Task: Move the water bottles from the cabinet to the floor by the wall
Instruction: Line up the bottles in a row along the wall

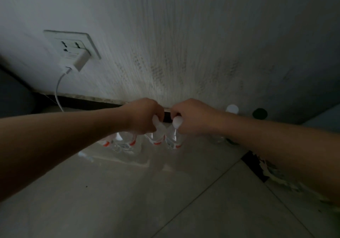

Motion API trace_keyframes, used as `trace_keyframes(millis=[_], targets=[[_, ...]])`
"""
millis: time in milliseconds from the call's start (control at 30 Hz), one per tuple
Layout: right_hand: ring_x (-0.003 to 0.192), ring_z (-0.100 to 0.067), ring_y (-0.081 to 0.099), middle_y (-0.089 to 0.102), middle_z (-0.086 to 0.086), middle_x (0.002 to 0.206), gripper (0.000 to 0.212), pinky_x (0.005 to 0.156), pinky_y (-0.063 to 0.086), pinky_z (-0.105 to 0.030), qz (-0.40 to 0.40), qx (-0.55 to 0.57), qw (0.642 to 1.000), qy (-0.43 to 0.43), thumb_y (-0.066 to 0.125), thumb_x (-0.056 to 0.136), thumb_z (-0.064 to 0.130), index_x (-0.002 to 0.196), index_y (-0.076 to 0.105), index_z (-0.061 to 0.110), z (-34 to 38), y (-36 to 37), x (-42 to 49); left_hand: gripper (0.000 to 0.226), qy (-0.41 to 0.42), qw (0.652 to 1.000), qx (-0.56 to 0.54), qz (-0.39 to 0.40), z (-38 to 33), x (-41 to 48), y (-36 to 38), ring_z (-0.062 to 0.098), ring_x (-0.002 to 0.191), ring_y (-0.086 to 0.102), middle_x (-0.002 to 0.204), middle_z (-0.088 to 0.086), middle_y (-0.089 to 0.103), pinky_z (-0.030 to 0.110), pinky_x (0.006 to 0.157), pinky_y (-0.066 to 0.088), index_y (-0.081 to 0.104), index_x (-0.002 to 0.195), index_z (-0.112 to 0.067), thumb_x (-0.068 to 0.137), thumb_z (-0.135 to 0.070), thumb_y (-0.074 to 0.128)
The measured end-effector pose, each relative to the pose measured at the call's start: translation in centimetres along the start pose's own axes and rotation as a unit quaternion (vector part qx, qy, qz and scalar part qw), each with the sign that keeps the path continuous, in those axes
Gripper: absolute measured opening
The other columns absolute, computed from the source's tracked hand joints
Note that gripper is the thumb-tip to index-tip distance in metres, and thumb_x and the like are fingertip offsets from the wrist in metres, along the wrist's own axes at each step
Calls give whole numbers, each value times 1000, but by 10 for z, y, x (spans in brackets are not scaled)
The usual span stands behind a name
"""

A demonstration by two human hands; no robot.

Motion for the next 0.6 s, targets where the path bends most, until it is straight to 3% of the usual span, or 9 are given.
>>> trace_keyframes(millis=[100, 233, 600], targets=[[86, -17, 61, 64, 0, 95, 19, 67, 49, -30, -18, 9, 999, 25, 63, 80, 19, 99, 66, 17, -5, -5, -6, 27, 7, 999, -35, -32, 4, 3, -8, 16, 95, 57, 102, -6, 60, 33, 83, 50, 66, 101, -29, 77, -20, 75], [88, -18, 59, 63, -1, 99, 26, 69, 46, -30, -36, -14, 998, 42, 67, 80, 22, 105, 66, 16, -14, -14, -11, 27, 31, 998, -46, -41, -1, 9, -12, 13, 97, 54, 101, -9, 57, 26, 81, 40, 65, 98, -32, 78, -18, 77], [88, -19, 61, 66, -3, 97, 23, 66, 43, -28, -64, -28, 993, 94, 67, 81, 28, 100, 67, 15, -49, -25, -20, 33, 86, 995, -52, -27, -31, 35, -17, 14, 100, 57, 107, -7, 62, 29, 86, 47, 70, 96, -35, 76, -9, 68]])
Point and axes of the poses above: each hand's wrist, its own x-axis towards the middle knuckle, its own y-axis out of the palm, z = x × y, the point moved 6 cm from there along x, towards the middle knuckle
